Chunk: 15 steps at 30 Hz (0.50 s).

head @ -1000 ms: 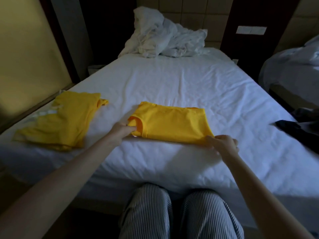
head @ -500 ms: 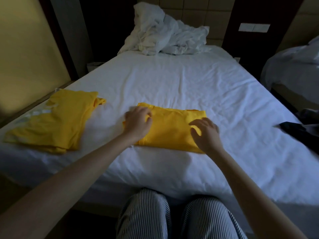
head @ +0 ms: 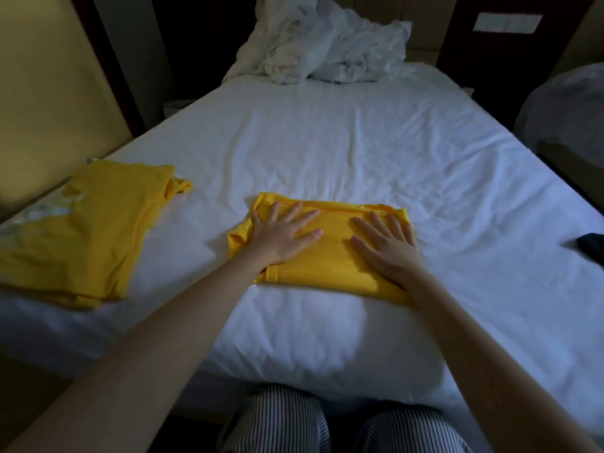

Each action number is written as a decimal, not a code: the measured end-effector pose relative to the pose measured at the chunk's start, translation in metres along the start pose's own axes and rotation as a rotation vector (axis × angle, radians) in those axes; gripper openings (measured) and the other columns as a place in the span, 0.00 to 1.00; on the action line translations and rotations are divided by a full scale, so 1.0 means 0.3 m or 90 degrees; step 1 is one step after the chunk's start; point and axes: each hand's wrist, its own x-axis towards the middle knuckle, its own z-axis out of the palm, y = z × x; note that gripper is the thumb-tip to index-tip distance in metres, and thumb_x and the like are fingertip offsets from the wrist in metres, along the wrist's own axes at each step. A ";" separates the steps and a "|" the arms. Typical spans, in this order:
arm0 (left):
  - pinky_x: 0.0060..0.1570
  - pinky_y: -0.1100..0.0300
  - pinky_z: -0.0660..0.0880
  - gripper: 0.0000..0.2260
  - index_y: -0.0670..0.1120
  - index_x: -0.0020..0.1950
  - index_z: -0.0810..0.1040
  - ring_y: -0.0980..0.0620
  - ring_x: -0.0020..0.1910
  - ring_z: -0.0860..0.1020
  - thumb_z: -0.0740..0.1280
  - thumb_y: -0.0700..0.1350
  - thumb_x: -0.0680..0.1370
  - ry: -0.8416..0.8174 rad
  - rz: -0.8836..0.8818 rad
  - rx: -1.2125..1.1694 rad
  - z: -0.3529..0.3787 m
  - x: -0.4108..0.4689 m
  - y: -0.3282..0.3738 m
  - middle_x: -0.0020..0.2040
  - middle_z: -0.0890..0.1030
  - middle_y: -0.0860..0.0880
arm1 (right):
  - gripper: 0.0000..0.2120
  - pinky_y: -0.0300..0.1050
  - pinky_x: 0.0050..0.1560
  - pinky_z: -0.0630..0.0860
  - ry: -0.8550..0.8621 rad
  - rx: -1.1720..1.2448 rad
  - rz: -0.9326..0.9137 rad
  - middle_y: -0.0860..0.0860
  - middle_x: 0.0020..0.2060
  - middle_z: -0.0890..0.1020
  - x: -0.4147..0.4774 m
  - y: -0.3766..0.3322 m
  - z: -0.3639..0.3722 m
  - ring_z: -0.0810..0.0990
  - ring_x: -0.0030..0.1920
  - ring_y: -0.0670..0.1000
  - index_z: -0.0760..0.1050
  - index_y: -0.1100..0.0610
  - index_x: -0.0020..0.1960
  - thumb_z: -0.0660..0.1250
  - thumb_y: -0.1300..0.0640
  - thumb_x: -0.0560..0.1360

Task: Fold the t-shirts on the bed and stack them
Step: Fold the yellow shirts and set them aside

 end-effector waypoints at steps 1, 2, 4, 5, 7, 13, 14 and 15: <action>0.69 0.33 0.38 0.27 0.70 0.73 0.45 0.46 0.77 0.41 0.44 0.71 0.75 -0.002 -0.002 -0.002 -0.001 -0.001 -0.003 0.78 0.44 0.59 | 0.25 0.51 0.74 0.38 -0.011 0.000 0.003 0.42 0.76 0.49 0.000 -0.001 -0.006 0.43 0.76 0.51 0.50 0.35 0.73 0.49 0.35 0.77; 0.69 0.34 0.38 0.26 0.69 0.74 0.45 0.47 0.77 0.41 0.44 0.70 0.76 -0.006 -0.002 -0.006 -0.003 -0.005 -0.006 0.78 0.44 0.59 | 0.25 0.52 0.74 0.38 -0.021 0.000 0.007 0.43 0.76 0.48 -0.001 -0.003 -0.011 0.43 0.76 0.51 0.50 0.35 0.73 0.49 0.35 0.77; 0.70 0.36 0.38 0.26 0.67 0.74 0.44 0.49 0.77 0.41 0.44 0.68 0.77 -0.008 -0.005 -0.015 -0.008 -0.019 -0.003 0.78 0.43 0.58 | 0.26 0.53 0.74 0.38 -0.050 -0.008 0.010 0.43 0.76 0.47 -0.002 -0.011 -0.023 0.43 0.76 0.52 0.49 0.36 0.74 0.49 0.35 0.77; 0.71 0.38 0.38 0.25 0.66 0.75 0.45 0.50 0.77 0.41 0.44 0.66 0.78 -0.002 -0.010 -0.019 -0.012 -0.030 0.003 0.78 0.43 0.57 | 0.27 0.54 0.74 0.38 -0.075 -0.013 0.014 0.43 0.76 0.47 0.001 -0.017 -0.036 0.43 0.76 0.53 0.49 0.36 0.74 0.49 0.34 0.77; 0.73 0.44 0.40 0.24 0.62 0.76 0.47 0.51 0.77 0.43 0.45 0.62 0.81 0.009 -0.027 -0.042 -0.020 -0.065 0.018 0.78 0.45 0.55 | 0.28 0.55 0.74 0.41 -0.121 -0.034 0.025 0.44 0.76 0.48 0.018 -0.029 -0.073 0.45 0.76 0.55 0.50 0.38 0.75 0.49 0.34 0.77; 0.72 0.51 0.47 0.28 0.48 0.77 0.55 0.44 0.76 0.47 0.57 0.57 0.80 0.173 -0.218 -0.158 -0.011 -0.303 0.063 0.78 0.47 0.43 | 0.21 0.51 0.64 0.63 0.101 -0.169 -0.201 0.52 0.66 0.73 0.071 -0.149 -0.130 0.69 0.66 0.57 0.70 0.50 0.68 0.55 0.43 0.79; 0.71 0.49 0.50 0.32 0.45 0.77 0.53 0.41 0.76 0.48 0.59 0.58 0.79 0.203 -0.298 -0.175 -0.012 -0.337 0.058 0.78 0.48 0.40 | 0.21 0.51 0.64 0.62 0.117 -0.165 -0.243 0.52 0.67 0.73 0.081 -0.179 -0.119 0.68 0.67 0.57 0.68 0.51 0.69 0.55 0.43 0.79; 0.70 0.47 0.54 0.35 0.42 0.77 0.52 0.38 0.74 0.52 0.61 0.59 0.78 0.208 -0.368 -0.206 -0.018 -0.359 0.047 0.76 0.52 0.37 | 0.23 0.51 0.65 0.60 0.112 -0.155 -0.262 0.52 0.68 0.71 0.096 -0.205 -0.110 0.66 0.68 0.56 0.66 0.51 0.70 0.56 0.43 0.79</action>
